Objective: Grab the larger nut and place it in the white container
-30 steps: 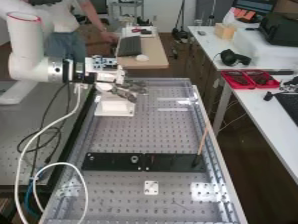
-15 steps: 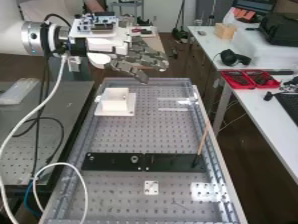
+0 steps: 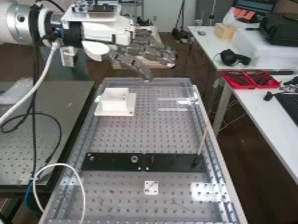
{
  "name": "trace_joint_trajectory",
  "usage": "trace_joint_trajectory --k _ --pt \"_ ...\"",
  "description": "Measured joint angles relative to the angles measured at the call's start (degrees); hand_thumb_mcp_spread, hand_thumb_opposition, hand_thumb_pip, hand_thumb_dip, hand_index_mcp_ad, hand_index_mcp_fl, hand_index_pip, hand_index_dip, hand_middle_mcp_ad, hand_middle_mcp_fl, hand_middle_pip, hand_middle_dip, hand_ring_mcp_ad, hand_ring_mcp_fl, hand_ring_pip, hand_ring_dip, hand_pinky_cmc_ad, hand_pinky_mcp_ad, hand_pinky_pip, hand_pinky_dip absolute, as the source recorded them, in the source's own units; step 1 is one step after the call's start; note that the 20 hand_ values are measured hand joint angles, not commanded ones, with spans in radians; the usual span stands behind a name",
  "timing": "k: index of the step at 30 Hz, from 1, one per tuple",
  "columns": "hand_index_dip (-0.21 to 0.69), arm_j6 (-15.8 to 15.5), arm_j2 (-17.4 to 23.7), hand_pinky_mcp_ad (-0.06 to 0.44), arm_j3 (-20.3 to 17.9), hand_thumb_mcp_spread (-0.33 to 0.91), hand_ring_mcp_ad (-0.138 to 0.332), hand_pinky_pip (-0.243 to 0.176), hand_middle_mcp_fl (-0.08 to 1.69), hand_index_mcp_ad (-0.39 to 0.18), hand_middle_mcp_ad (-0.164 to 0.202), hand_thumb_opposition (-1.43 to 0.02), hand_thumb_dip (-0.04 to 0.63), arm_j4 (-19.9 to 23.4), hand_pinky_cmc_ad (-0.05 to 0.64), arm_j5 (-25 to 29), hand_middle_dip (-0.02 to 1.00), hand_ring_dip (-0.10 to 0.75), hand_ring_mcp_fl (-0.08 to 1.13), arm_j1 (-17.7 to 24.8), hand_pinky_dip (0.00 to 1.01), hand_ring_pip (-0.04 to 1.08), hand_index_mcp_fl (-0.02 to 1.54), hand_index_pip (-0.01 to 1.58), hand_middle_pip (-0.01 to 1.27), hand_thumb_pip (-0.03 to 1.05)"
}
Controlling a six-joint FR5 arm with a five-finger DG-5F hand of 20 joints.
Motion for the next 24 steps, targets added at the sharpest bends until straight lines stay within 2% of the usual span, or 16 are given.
trace_joint_trajectory --k 5,11,13,24 --pt "-0.133 -0.66 0.19 0.297 0.99 0.21 0.147 -0.11 0.0 -0.138 0.075 -0.82 0.223 -0.34 0.353 -0.06 0.24 0.106 0.0 0.07 0.75 0.11 0.0 0.67 0.13 0.75" --pt "-0.11 0.04 1.02 0.297 1.04 0.21 0.147 -0.108 0.0 -0.138 0.075 -0.82 0.223 -1.59 0.346 0.98 0.24 0.106 0.0 0.27 0.75 0.11 0.0 0.63 0.13 0.75" --pt "-0.093 0.01 1.27 0.297 1.04 0.21 0.143 -0.108 0.01 -0.138 0.075 -0.82 0.223 -2.1 0.367 1.33 0.24 0.106 0.0 0.49 0.75 0.11 0.0 0.62 0.13 0.75" --pt "-0.063 0.81 2.37 0.295 -0.24 0.21 0.147 -0.108 0.0 -0.134 0.075 -0.81 0.22 -3.07 0.363 4.14 0.25 0.106 0.0 2.66 0.75 0.09 0.01 0.48 0.13 0.71"
